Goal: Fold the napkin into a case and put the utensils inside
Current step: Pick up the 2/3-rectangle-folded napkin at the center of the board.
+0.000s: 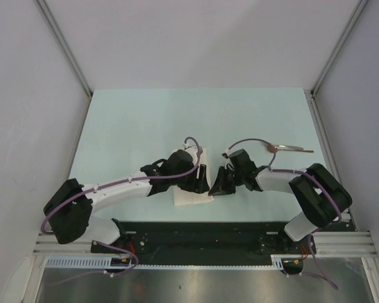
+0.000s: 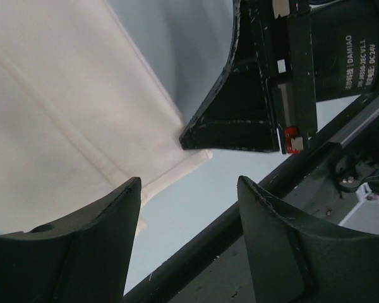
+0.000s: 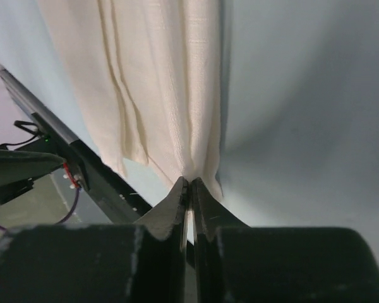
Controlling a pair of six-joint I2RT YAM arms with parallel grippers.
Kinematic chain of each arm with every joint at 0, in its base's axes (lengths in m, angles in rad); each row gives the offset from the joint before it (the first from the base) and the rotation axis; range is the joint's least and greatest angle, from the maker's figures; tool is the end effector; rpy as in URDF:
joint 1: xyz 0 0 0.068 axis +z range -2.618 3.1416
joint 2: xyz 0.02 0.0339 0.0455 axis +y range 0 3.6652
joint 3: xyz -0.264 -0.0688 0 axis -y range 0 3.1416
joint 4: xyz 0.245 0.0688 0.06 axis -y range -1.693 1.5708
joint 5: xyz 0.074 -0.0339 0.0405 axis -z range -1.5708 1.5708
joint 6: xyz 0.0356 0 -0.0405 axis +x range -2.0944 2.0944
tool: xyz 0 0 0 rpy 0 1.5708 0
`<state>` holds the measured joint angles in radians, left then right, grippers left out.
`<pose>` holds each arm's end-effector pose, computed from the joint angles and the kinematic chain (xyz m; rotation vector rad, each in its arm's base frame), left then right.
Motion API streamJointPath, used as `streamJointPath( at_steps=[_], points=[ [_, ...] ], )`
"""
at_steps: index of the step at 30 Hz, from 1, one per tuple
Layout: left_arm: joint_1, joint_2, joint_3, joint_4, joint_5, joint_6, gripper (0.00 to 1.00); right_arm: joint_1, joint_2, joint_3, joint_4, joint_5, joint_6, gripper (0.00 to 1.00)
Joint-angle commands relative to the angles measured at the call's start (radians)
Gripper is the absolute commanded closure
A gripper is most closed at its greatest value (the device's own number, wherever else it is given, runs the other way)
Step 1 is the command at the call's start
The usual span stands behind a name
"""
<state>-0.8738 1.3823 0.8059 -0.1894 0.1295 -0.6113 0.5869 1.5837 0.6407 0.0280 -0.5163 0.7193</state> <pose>0.1810 -0.2233 0.2138 0.3960 2.4722 -0.8400 0.2233 0.1696 0.1312 -0.0635 2.7153 1.1265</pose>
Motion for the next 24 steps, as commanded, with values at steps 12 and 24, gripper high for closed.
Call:
streamJointPath(
  at_steps=[12, 24],
  points=[
    [-0.309, 0.147, 0.179, -0.264, -0.517, 0.007, 0.27, -0.238, -0.387, -0.036, -0.319, 0.147, -0.013, 0.33],
    [-0.378, 0.402, 0.374, -0.369, -0.515, 0.025, 0.34, -0.314, -0.482, -0.079, -0.352, 0.128, -0.049, 0.32]
  ],
)
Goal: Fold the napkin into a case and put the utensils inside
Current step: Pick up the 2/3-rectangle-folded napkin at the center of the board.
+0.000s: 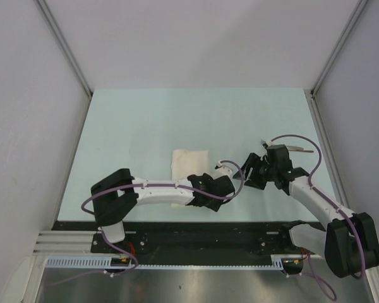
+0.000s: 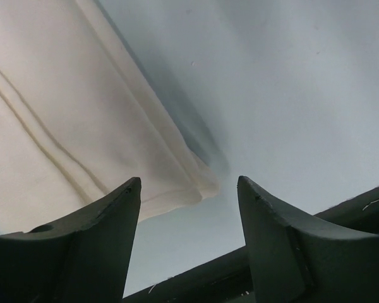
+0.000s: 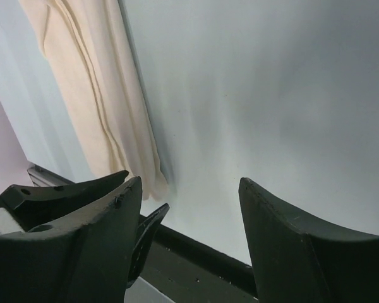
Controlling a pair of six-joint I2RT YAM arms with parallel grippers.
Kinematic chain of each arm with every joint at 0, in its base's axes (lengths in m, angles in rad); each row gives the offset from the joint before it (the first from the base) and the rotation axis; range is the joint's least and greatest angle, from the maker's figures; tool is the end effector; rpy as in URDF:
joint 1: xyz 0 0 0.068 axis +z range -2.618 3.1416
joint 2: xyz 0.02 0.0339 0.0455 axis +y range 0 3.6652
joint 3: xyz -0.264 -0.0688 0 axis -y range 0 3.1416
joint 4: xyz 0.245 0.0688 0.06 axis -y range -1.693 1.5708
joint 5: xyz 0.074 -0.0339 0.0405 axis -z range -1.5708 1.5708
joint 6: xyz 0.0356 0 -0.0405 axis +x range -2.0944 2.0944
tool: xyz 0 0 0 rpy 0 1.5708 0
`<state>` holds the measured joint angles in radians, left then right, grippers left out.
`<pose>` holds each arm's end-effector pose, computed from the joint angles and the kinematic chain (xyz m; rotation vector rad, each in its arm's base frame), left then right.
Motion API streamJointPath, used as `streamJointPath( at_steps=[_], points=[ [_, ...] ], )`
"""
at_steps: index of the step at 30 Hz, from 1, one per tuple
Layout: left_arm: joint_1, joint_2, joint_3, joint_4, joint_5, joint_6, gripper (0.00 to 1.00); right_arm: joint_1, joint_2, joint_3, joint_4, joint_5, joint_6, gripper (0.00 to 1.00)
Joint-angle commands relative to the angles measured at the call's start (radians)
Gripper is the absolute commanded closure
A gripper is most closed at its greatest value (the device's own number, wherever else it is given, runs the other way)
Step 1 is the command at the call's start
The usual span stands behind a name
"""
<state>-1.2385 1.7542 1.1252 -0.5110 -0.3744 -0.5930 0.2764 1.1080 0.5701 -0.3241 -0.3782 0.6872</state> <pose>0.1253 -0.3231 0.1801 0.7180 2.4844 -0.1502 0.2013 0.0708 0.1944 0.3429 2.5304 0.8687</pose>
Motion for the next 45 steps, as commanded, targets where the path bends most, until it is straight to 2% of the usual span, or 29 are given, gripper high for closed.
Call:
streamJointPath(
  at_steps=[1, 9, 12, 13, 15, 18, 20, 29, 37, 45],
  points=[
    [-0.016, 0.039, 0.061, -0.058, -0.005, 0.004, 0.36, -0.003, -0.002, -0.009, 0.005, -0.01, -0.014, 0.32],
    [-0.026, 0.093, 0.082, -0.073, -0.014, 0.015, 0.49, 0.01, 0.104, 0.013, 0.111, -0.041, -0.003, 0.32],
    [-0.026, 0.094, 0.097, -0.096, -0.038, 0.006, 0.61, 0.026, 0.156, 0.036, 0.141, -0.042, -0.005, 0.31],
    [-0.026, 0.085, 0.091, -0.095, -0.043, 0.004, 0.69, 0.036, 0.168, 0.043, 0.157, -0.041, -0.006, 0.3],
    [-0.026, 0.062, 0.07, -0.083, -0.049, 0.001, 0.76, 0.046, 0.223, 0.068, 0.172, -0.056, -0.011, 0.29],
    [-0.026, -0.001, 0.039, -0.073, -0.047, -0.004, 0.94, 0.073, 0.272, 0.099, 0.207, -0.064, -0.008, 0.23],
    [-0.024, -0.057, 0.021, -0.069, -0.047, -0.007, 0.99, 0.092, 0.312, 0.115, 0.243, -0.071, 0.0, 0.2],
    [-0.004, -0.281, -0.134, 0.028, 0.005, -0.024, 1.0, 0.153, 0.496, 0.209, 0.413, -0.114, 0.101, 0.13],
    [0.008, -0.311, -0.162, 0.028, 0.015, -0.034, 1.0, 0.211, 0.625, 0.247, 0.51, -0.119, 0.163, 0.11],
    [0.01, -0.352, -0.165, 0.006, 0.008, -0.037, 1.0, 0.241, 0.687, 0.241, 0.574, -0.119, 0.187, 0.16]
  ],
)
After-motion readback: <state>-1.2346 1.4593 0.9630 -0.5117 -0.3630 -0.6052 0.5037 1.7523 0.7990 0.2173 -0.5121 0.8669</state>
